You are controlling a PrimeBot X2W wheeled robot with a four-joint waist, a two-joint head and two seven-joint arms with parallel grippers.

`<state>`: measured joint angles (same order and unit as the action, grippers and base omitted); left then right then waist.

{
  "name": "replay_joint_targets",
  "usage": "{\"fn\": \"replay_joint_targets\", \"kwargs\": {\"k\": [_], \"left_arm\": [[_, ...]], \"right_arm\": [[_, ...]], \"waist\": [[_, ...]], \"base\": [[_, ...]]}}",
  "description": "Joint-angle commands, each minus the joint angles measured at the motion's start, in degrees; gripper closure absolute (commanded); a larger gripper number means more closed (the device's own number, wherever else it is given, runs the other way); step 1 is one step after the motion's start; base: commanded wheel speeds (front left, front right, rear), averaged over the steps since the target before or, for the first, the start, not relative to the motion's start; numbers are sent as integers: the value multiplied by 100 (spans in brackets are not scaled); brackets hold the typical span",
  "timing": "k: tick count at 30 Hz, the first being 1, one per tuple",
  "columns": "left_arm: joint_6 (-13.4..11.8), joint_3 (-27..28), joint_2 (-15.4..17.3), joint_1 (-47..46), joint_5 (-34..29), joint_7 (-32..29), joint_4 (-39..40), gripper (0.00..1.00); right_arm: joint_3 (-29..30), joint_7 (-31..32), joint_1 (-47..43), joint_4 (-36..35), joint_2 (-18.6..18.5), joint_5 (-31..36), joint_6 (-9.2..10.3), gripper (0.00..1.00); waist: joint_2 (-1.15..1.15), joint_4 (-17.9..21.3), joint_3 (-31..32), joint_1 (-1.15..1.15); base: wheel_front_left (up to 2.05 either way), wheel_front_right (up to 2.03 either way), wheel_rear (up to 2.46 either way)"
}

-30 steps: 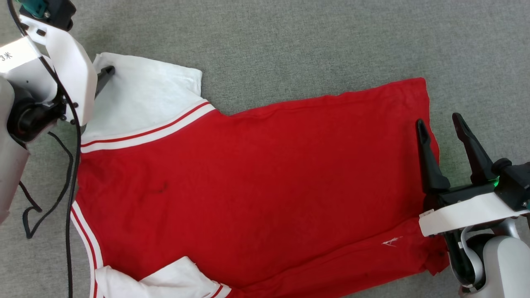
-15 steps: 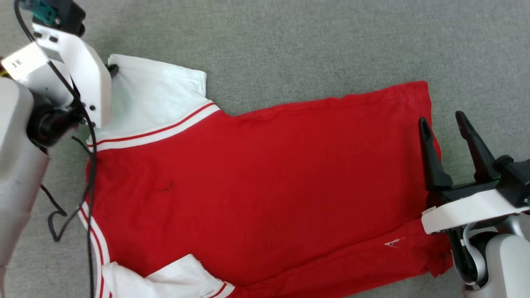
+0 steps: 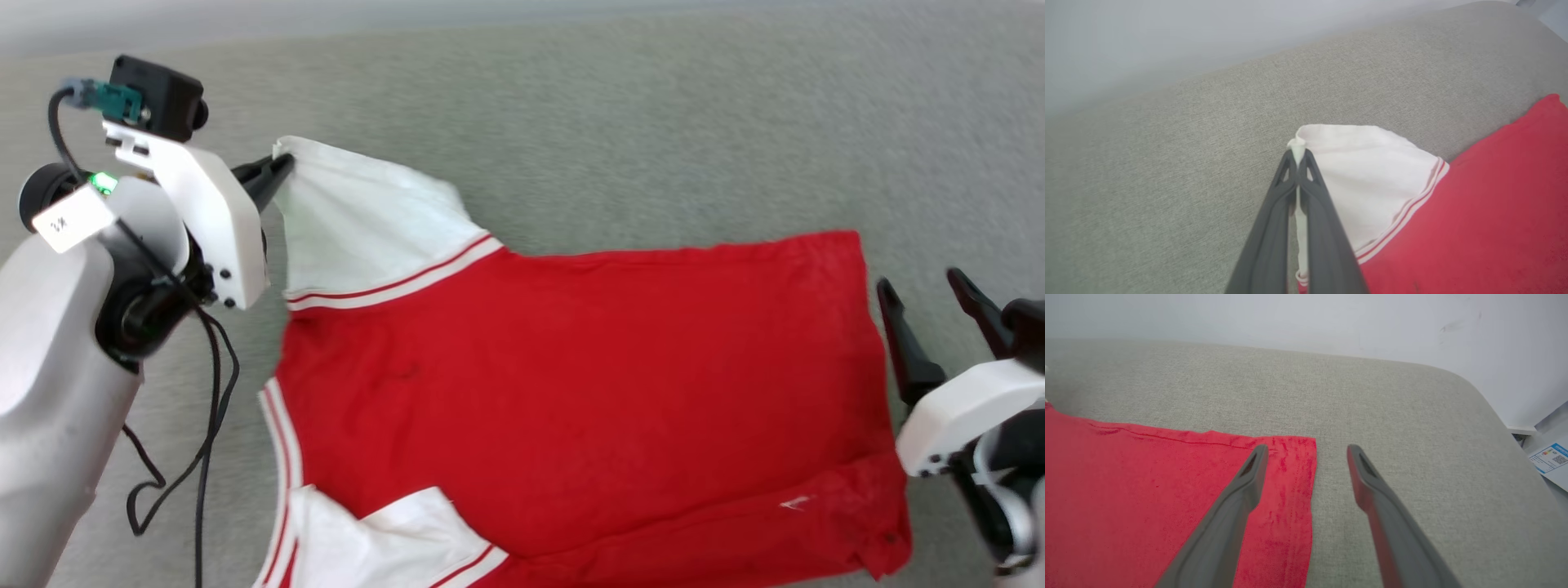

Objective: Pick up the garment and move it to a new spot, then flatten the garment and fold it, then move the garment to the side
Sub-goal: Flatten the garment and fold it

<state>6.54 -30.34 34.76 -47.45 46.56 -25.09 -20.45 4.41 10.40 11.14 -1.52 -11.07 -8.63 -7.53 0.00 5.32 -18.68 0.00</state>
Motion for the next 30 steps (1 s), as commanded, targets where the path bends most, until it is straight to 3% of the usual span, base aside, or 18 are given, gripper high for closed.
{"fn": "replay_joint_targets", "kwargs": {"k": [1,7,14,22,30], "left_arm": [[-46,29,40,148,12,67,189,100],[-289,-28,185,700,-1,69,1255,100],[-585,-43,339,1183,-50,62,2332,100],[-764,-100,363,1390,-184,147,3036,100],[-754,-202,265,1328,-259,210,3209,100]], "right_arm": [[19,284,-2,19,-153,-72,8,0],[265,1853,352,104,-631,-534,8,0],[73,3150,892,340,-1161,-889,8,0],[-359,3696,1482,945,-1488,-781,8,0],[-822,3884,1649,1543,-1626,-873,8,0]], "waist": [[0,-237,198,0],[0,-540,226,0],[0,-773,6,0],[0,-996,-317,0],[0,-1224,-537,0]], "base": [[0,0,0],[0,0,0],[0,0,0],[0,0,0],[0,0,0]]}}
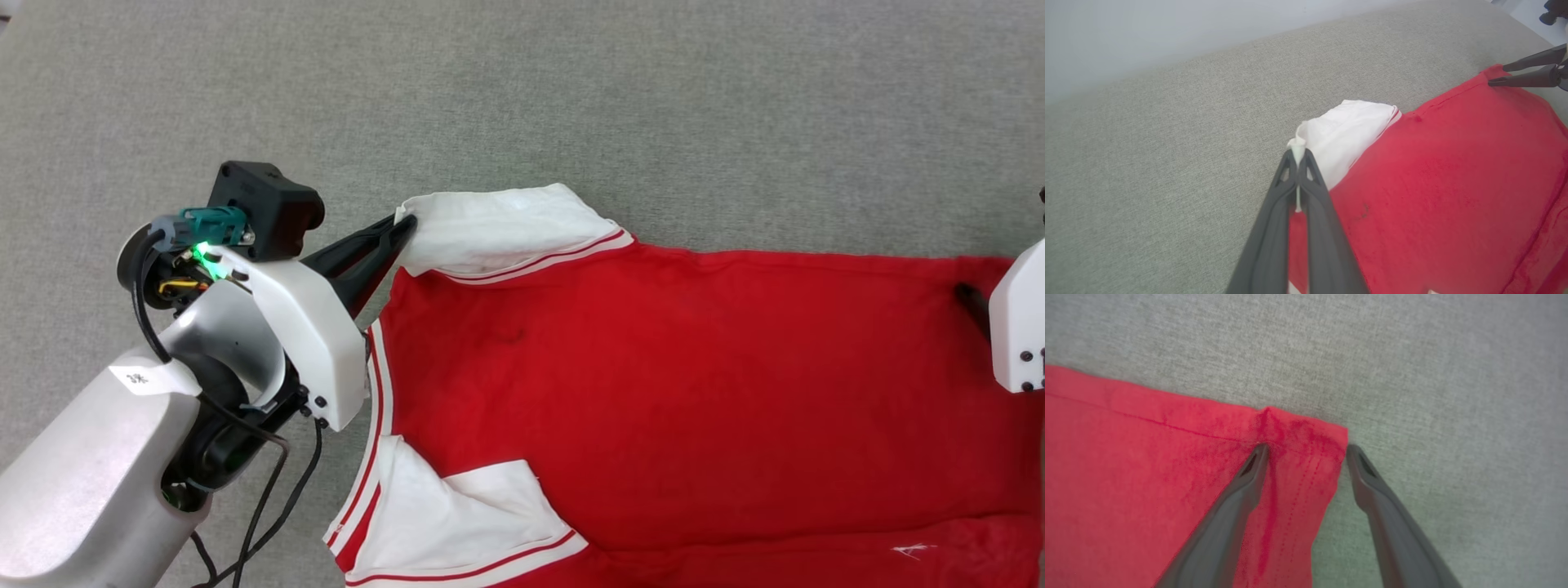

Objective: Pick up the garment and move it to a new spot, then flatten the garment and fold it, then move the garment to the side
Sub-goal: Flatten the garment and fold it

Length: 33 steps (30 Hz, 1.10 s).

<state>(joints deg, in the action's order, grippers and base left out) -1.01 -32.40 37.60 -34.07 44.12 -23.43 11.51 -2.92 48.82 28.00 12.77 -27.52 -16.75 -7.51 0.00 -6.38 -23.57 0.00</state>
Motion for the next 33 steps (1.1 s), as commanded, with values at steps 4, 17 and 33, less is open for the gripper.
{"fn": "replay_joint_targets", "kwargs": {"k": [4,17,33], "left_arm": [[-2,2,-58,-47,-34,96,-23,100],[-161,50,-135,240,-61,441,-414,100],[-551,-54,50,1505,142,630,-228,100]], "right_arm": [[-285,73,-147,342,-2,-157,4,27],[-282,-890,-246,625,-19,-396,5,100],[348,-2019,-1370,245,348,-988,5,100]], "waist": [[0,-120,-91,0],[0,-51,436,0],[0,34,1596,0]], "base": [[0,0,0],[0,0,0],[0,0,0]]}}
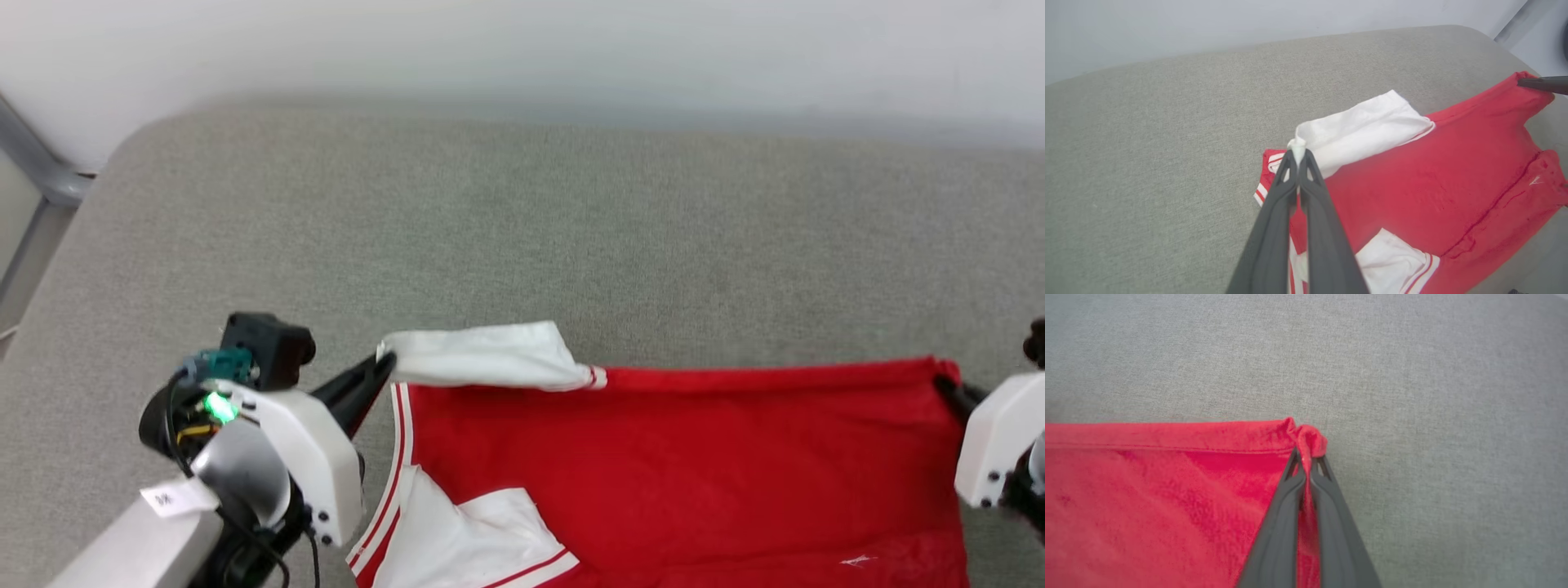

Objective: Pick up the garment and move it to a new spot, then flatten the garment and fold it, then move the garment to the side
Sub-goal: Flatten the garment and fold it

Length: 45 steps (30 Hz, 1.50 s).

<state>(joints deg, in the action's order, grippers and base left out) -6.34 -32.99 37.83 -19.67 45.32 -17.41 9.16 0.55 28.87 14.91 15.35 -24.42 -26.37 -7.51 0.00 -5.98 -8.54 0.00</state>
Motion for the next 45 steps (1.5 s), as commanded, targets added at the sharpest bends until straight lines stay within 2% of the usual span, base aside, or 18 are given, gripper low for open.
{"fn": "replay_joint_targets", "kwargs": {"k": [1,8,17,25,29,39,40,41,42,43,45], "left_arm": [[-54,-2,41,166,35,41,45,100],[-244,-13,135,858,173,197,221,100],[-439,-136,171,1557,195,366,90,100],[-435,-272,198,1724,156,367,-189,100],[-328,-408,153,1694,116,293,-331,100],[-156,-697,-124,1541,-23,360,-818,100],[-141,-723,-138,1532,-23,340,-867,96],[-139,-745,-138,1516,-48,332,-908,57],[-137,-763,-142,1500,-72,336,-947,0],[-162,-772,-152,1490,-102,366,-989,0],[-179,-789,-197,1497,-122,422,-1041,0]], "right_arm": [[16,-50,-173,-57,62,-62,5,100],[191,-111,-952,-405,166,-431,5,100],[99,151,-1651,-866,-54,-920,5,100],[37,543,-2004,-1161,-334,-1125,5,100],[-74,727,-2109,-1253,-436,-1147,5,100],[-467,557,-2160,-1150,-679,-802,6,100],[-505,539,-2142,-1121,-694,-794,6,100],[-543,511,-2122,-1092,-705,-795,6,100],[-568,458,-2096,-1087,-701,-797,6,52],[-561,425,-2080,-1049,-669,-829,6,0],[-597,482,-2097,-997,-639,-879,6,0]], "waist": [[0,-12,136,0],[0,-60,284,0],[0,-57,282,0],[0,-45,221,0],[0,-45,188,0],[0,-25,84,0],[0,-22,82,0],[0,-19,87,0],[0,-17,96,0],[0,-15,113,0],[0,-10,167,0]], "base": [[0,0,0],[0,0,0],[0,0,0],[0,0,0],[0,0,0],[0,0,0],[0,0,0],[0,0,0],[0,0,0],[0,0,0],[0,0,0]]}}
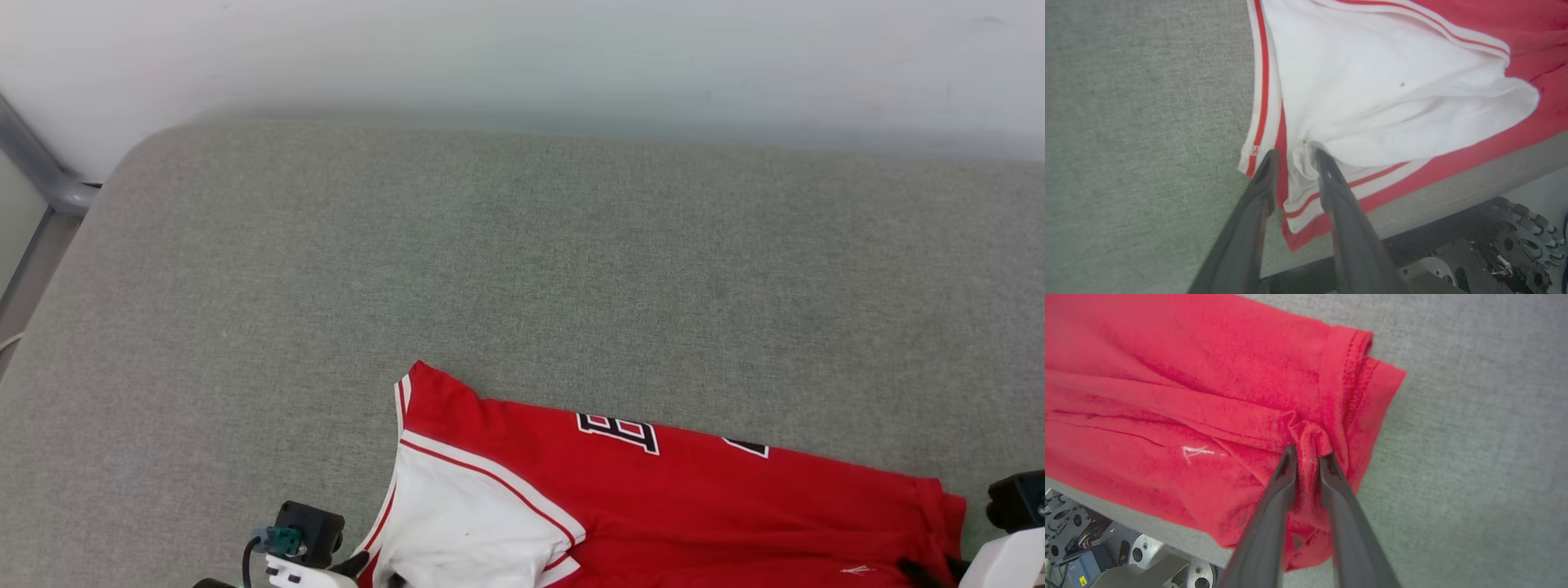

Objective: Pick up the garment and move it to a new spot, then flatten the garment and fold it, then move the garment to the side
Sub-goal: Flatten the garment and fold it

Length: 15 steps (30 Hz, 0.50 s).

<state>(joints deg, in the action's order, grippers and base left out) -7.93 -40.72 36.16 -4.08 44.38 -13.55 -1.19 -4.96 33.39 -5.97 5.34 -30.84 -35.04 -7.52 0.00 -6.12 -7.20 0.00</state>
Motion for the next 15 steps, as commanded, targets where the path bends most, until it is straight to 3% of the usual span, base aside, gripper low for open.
{"fn": "replay_joint_targets", "kwargs": {"k": [1,10,15], "left_arm": [[-17,-10,-79,-43,7,79,-19,0],[-314,436,-186,76,74,772,111,0],[-512,778,-240,-17,-76,1438,339,0]], "right_arm": [[-48,-11,-1,-22,6,-37,7,0],[487,306,-64,-263,200,-375,7,0],[1048,718,-41,-374,540,-266,6,0]], "waist": [[0,8,61,0],[0,42,325,0],[0,39,367,0]], "base": [[0,0,0],[0,0,0],[0,0,0]]}}
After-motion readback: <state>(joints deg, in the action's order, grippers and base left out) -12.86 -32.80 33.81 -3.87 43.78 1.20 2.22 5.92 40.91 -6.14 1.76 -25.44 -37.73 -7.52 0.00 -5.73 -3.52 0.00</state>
